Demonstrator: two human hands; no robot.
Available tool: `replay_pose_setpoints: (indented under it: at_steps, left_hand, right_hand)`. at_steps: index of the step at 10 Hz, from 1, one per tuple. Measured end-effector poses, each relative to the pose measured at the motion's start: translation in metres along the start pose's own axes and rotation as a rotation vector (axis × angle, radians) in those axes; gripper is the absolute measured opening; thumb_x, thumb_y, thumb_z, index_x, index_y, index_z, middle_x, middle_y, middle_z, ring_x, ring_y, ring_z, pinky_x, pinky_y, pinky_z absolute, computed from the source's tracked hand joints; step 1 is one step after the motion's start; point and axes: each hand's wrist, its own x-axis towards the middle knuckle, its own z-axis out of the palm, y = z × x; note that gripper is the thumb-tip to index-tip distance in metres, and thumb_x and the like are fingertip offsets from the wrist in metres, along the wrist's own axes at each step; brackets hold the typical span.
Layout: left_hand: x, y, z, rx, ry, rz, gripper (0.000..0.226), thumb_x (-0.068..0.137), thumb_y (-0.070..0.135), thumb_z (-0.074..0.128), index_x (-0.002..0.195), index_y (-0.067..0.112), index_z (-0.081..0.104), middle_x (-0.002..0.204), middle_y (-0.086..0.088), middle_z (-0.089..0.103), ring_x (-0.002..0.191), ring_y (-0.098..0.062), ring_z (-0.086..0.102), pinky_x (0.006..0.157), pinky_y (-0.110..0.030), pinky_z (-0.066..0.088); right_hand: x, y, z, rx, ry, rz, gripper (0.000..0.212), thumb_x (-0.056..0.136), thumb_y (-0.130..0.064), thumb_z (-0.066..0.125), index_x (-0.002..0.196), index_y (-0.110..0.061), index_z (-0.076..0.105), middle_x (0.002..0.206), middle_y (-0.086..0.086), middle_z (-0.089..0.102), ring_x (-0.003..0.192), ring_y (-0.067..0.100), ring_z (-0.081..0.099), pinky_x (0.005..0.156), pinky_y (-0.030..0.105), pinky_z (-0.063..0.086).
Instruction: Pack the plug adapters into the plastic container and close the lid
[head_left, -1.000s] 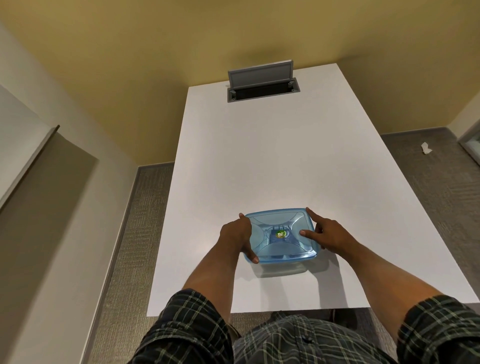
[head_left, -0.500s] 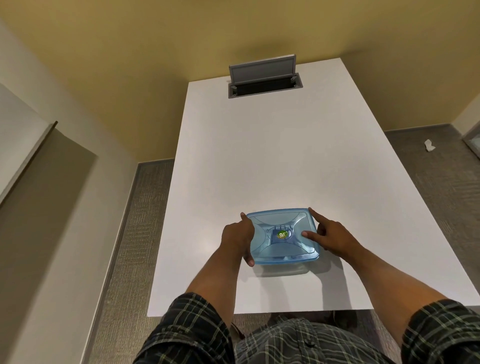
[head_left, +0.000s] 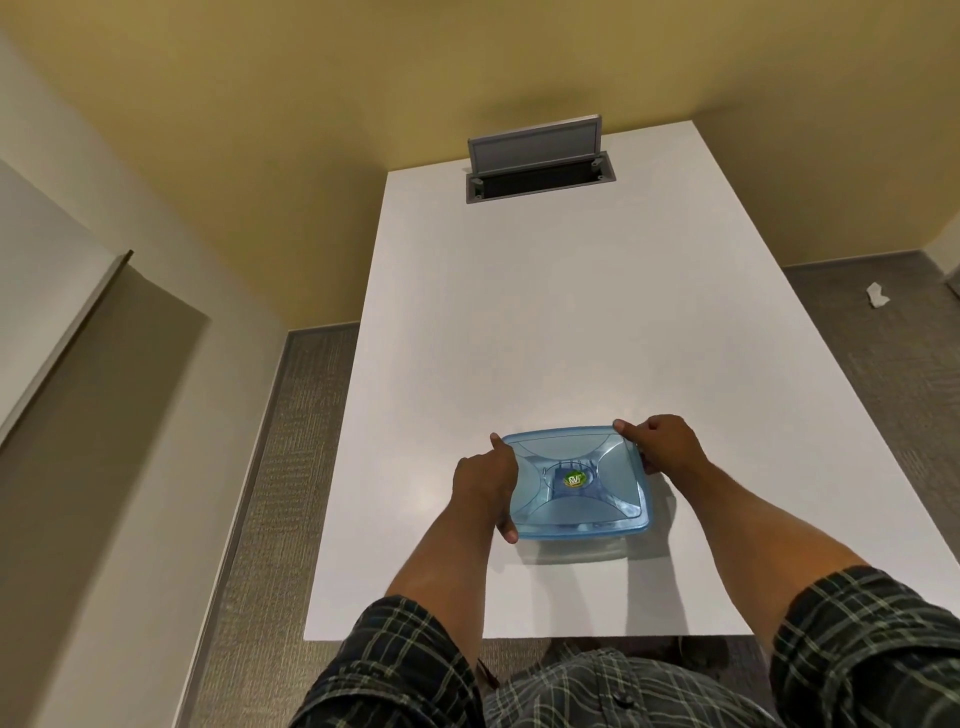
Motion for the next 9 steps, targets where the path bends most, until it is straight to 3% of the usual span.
replay_pose_setpoints:
  at_steps: [1, 3, 4, 6, 7, 8, 9]
  left_hand:
    - [0.0, 0.0, -0.001, 0.001, -0.003, -0.002, 0.161, 0.051, 0.045, 0.099, 0.154, -0.007, -0.013, 0.123, -0.014, 0.069, 0.116, -0.033, 0.065, 0.103, -0.039, 0.045]
    - [-0.005, 0.0, -0.003, 0.056, 0.028, 0.015, 0.158, 0.054, 0.048, 0.097, 0.155, -0.008, -0.012, 0.125, -0.014, 0.067, 0.116, -0.032, 0.065, 0.101, -0.039, 0.045]
    - [-0.01, 0.0, -0.005, 0.083, 0.011, 0.025, 0.156, 0.058, 0.049, 0.095, 0.155, -0.007, -0.014, 0.131, -0.015, 0.064, 0.119, -0.032, 0.063, 0.101, -0.039, 0.045]
    - [-0.019, -0.001, -0.01, 0.152, 0.056, 0.048, 0.151, 0.06, 0.054, 0.092, 0.156, -0.005, -0.009, 0.138, -0.015, 0.058, 0.124, -0.031, 0.059, 0.104, -0.039, 0.044]
    - [-0.025, -0.001, -0.014, 0.198, 0.169, 0.086, 0.144, 0.054, 0.061, 0.091, 0.155, -0.006, 0.014, 0.141, -0.014, 0.049, 0.124, -0.03, 0.055, 0.104, -0.04, 0.042]
    - [-0.027, -0.009, -0.027, 0.144, 0.239, 0.107, 0.144, 0.053, 0.071, 0.086, 0.156, -0.001, 0.015, 0.15, -0.013, 0.039, 0.134, -0.032, 0.045, 0.112, -0.043, 0.036]
    - [-0.024, -0.021, -0.05, 0.101, 0.406, 0.126, 0.146, 0.062, 0.087, 0.064, 0.16, 0.004, -0.005, 0.169, -0.013, 0.001, 0.157, -0.031, 0.004, 0.127, -0.048, 0.007]
  right_hand:
    - [0.005, -0.007, -0.003, -0.085, -0.026, 0.027, 0.048, 0.089, -0.039, 0.073, 0.067, -0.001, 0.055, 0.065, 0.022, 0.057, 0.064, 0.032, 0.059, 0.078, 0.053, 0.057]
    - [0.002, -0.013, -0.004, -0.172, 0.007, 0.014, 0.052, 0.089, -0.04, 0.071, 0.06, -0.002, 0.051, 0.059, 0.021, 0.058, 0.058, 0.03, 0.057, 0.069, 0.037, 0.049]
    - [-0.003, -0.014, -0.003, -0.204, 0.024, -0.013, 0.051, 0.089, -0.041, 0.07, 0.059, -0.006, 0.049, 0.058, 0.018, 0.059, 0.059, 0.032, 0.059, 0.07, 0.039, 0.05]
    - [-0.016, -0.024, -0.001, -0.449, 0.049, -0.026, 0.041, 0.093, -0.051, 0.058, 0.08, -0.011, 0.059, 0.09, 0.011, 0.067, 0.094, 0.035, 0.066, 0.072, 0.035, 0.044]
    - [-0.022, -0.026, -0.003, -0.73, 0.137, -0.157, 0.043, 0.096, -0.054, 0.049, 0.104, -0.014, 0.062, 0.108, 0.005, 0.068, 0.101, 0.027, 0.065, 0.076, 0.033, 0.046]
    - [-0.024, -0.029, -0.011, -0.935, 0.261, -0.316, 0.049, 0.097, -0.06, 0.044, 0.108, -0.017, 0.063, 0.105, 0.002, 0.069, 0.097, 0.024, 0.066, 0.075, 0.033, 0.046]
    - [-0.021, -0.037, -0.028, -0.987, 0.428, -0.518, 0.064, 0.098, -0.061, 0.033, 0.127, -0.013, 0.064, 0.115, 0.005, 0.071, 0.104, 0.026, 0.068, 0.082, 0.036, 0.052]
